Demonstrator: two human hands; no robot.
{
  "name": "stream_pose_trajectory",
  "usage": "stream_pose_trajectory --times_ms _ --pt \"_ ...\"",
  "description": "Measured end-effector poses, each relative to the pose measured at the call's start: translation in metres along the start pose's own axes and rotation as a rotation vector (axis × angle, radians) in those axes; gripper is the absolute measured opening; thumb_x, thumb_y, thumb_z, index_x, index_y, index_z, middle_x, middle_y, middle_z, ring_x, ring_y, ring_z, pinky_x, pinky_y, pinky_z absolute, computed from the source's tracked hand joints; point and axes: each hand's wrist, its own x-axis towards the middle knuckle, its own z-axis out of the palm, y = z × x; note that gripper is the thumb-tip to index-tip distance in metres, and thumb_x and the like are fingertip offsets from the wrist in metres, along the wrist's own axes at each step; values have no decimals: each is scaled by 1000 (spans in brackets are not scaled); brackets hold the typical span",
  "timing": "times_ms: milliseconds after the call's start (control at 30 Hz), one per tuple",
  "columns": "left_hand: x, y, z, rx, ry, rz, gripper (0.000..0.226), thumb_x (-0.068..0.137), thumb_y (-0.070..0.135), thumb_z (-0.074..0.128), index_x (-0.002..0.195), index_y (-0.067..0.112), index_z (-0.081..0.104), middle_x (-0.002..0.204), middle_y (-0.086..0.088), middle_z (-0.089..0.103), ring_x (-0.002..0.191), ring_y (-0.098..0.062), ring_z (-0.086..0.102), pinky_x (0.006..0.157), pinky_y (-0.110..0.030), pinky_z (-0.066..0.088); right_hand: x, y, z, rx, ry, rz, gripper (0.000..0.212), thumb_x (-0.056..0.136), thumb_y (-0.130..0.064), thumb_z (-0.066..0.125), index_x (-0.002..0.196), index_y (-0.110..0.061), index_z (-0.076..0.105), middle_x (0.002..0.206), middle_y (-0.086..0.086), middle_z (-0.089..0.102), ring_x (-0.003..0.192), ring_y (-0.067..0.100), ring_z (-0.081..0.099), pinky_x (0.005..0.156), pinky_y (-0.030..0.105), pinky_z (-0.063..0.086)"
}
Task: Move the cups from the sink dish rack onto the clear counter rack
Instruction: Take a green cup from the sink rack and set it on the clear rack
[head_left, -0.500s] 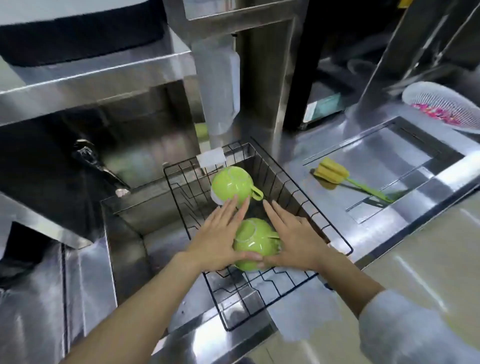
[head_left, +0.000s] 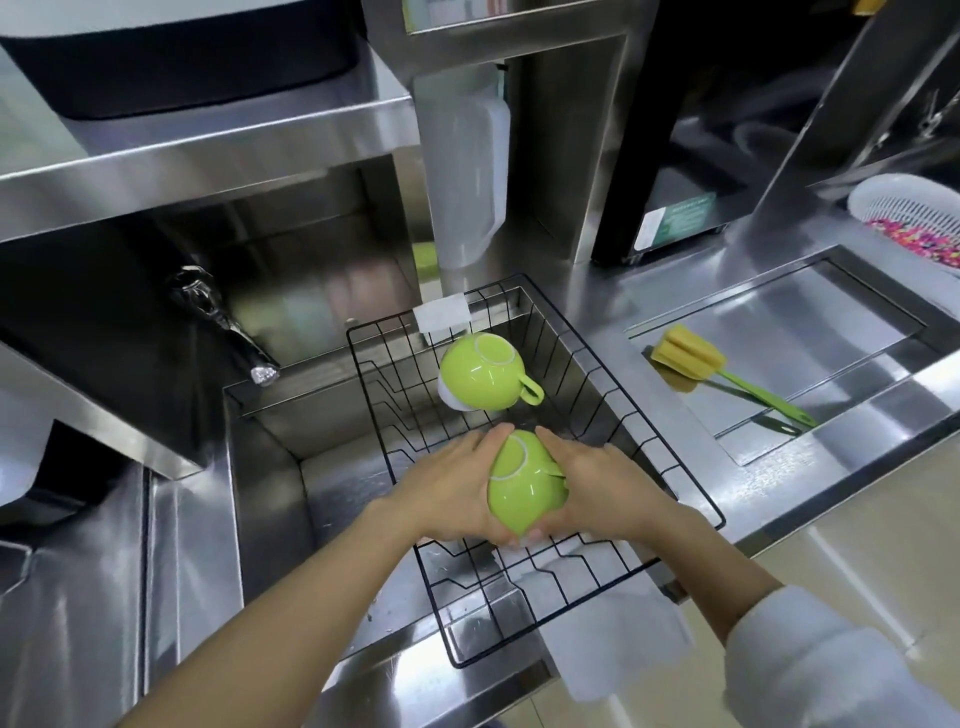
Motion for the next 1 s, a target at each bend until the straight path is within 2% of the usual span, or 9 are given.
stream_pose_trajectory --times_ms 100,200,333,433,500,633,833,933,1000 --pt "-10 1 -18 -40 90 -2 117 51 55 79 142 30 10 145 1 33 129 -20 35 102 -34 37 -2 -10 -20 34 61 -56 110 60 -50 77 144 -20 14 140 3 47 125 21 45 102 42 33" --pt "-29 1 -45 -5 205 -13 117 49 61 77 142 30 12 144 1 36 130 -19 35 105 -31 30 -3 -29 -47 103 61 -106 114 57 -50 80 146 -21 14 145 3 41 129 21 41 107 42 33" --pt "-70 -6 -85 49 394 -14 116 46 69 73 141 31 18 143 5 40 128 -16 37 104 -27 24 -6 -71 -76 129 83 -199 114 58 -47 81 146 -27 12 149 -3 35 133 17 36 106 31 35" --pt "-110 -19 -108 71 538 -16 116 43 71 72 139 28 25 139 5 45 124 -10 36 99 -16 17 -7 -112 -91 119 131 -295 113 58 -45 82 146 -29 13 149 -7 34 132 11 34 101 18 30" --pt "-140 -29 -121 75 599 -36 114 43 73 68 139 27 26 136 6 47 120 -6 34 97 -12 12 -10 -142 -96 106 147 -354 113 58 -46 82 145 -30 12 149 -8 34 132 8 33 100 17 29" --pt "-206 -54 -140 120 686 -93 110 45 76 65 137 30 27 132 9 48 117 -7 39 99 -18 19 -13 -205 -93 99 153 -474 115 55 -56 78 144 -37 8 148 -13 33 132 7 34 108 30 33" --pt "-298 -101 -159 121 791 -220 110 43 68 76 136 33 29 129 11 49 116 -7 41 94 -18 23 -7 -305 -74 100 199 -637 114 55 -52 79 144 -36 10 149 -15 31 134 5 31 106 23 30" --pt "-331 -132 -166 88 805 -269 113 41 63 78 138 33 27 138 10 45 126 -10 38 103 -24 25 -1 -353 -60 140 232 -705 109 58 -46 81 143 -36 15 140 -23 33 131 1 32 97 15 28" --pt "-349 -154 -172 91 801 -298 116 39 66 73 140 32 25 142 8 41 131 -11 35 108 -29 26 5 -382 -50 165 249 -731 107 58 -45 81 143 -35 16 144 -17 35 132 5 34 101 20 31"
